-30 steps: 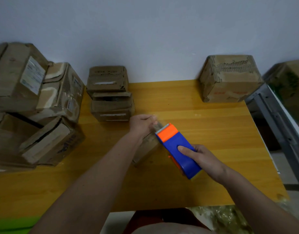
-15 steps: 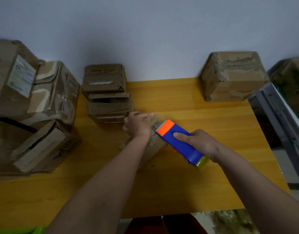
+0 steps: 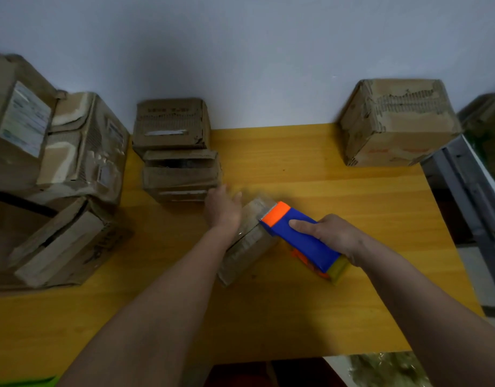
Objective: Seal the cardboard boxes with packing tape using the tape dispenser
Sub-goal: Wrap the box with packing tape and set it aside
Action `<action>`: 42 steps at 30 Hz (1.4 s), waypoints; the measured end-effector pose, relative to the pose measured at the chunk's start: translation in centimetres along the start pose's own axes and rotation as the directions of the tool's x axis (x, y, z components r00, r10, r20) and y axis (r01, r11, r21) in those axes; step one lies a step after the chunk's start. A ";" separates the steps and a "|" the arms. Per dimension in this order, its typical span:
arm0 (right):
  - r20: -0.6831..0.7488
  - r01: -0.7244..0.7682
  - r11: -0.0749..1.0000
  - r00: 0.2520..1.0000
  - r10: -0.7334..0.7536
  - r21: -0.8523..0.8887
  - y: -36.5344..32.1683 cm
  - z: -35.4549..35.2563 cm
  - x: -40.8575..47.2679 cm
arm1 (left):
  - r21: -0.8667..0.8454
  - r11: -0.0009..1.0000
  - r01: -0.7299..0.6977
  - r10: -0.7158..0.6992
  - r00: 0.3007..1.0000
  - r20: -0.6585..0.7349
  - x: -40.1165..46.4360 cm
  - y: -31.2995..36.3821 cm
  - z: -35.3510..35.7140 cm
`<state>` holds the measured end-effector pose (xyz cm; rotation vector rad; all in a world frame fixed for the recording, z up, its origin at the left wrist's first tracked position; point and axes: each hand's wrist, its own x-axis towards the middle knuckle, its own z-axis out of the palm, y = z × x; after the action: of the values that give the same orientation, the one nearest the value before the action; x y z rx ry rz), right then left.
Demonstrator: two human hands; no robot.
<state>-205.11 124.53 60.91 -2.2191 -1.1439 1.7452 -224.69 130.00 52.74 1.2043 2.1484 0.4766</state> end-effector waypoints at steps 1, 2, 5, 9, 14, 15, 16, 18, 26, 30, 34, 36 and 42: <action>0.001 0.002 1.000 1.000 -0.002 -0.003 0.0 0.0 0.0 | -0.034 0.984 -0.174 0.172 0.983 -0.058 -0.6 -0.1 -0.1; 0.001 0.002 1.000 1.000 -0.002 -0.010 0.1 0.0 0.0 | -0.035 0.941 -0.338 0.334 0.939 -0.079 -1.1 -0.4 0.0; 0.000 0.003 0.999 1.000 -0.003 -0.044 0.3 0.0 0.1 | 0.015 0.829 -0.559 0.556 0.827 0.079 -1.6 -1.6 0.5; 0.017 0.002 1.000 1.000 -0.002 -0.016 0.7 -0.1 0.2 | 0.105 0.806 -0.583 0.557 0.806 0.202 -1.8 -1.7 -0.1; 0.030 0.007 1.000 1.000 -0.007 0.011 1.2 -0.2 0.6 | 0.213 0.564 -0.798 0.627 0.582 0.518 -3.4 -3.1 -1.1; 0.035 0.013 1.000 0.999 -0.014 0.023 1.3 -0.2 0.6 | 0.295 0.504 -0.812 0.599 0.575 0.557 -3.3 -3.3 -1.0; 0.043 0.024 0.999 0.999 -0.026 0.045 1.4 -0.1 0.7 | 0.371 0.459 -0.807 0.570 0.588 0.574 -3.2 -3.4 -0.8; 0.057 0.057 0.996 0.997 -0.061 0.071 1.5 0.0 0.9 | 0.452 0.435 -0.779 0.545 0.627 0.556 -3.4 -3.3 -0.3; 0.110 0.017 0.998 0.994 -0.010 -0.059 7.0 -2.2 -1.1 | 0.511 0.472 -0.719 0.497 0.695 0.520 -4.2 -3.1 0.2; 0.141 0.046 0.999 0.989 -0.044 -0.015 8.6 -2.8 -1.8 | 0.528 0.485 -0.697 0.471 0.717 0.514 -4.5 -3.0 0.5; 0.139 0.036 0.999 0.990 -0.031 -0.035 8.6 -3.2 -1.5 | 0.537 0.507 -0.674 0.441 0.738 0.510 -4.6 -2.8 0.5; 0.159 0.024 0.997 0.987 -0.012 -0.072 8.4 -3.4 -1.2 | 0.532 0.522 -0.666 0.430 0.745 0.510 -4.6 -2.8 0.5; 0.052 0.075 0.951 0.997 -0.062 -0.299 5.7 -1.3 0.9 | 0.539 0.539 -0.647 0.427 0.762 0.487 -4.9 -2.7 0.9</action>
<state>-201.10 121.48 57.75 -2.2778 -1.5718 1.6946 -223.92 124.40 52.21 2.2417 1.6520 -0.3235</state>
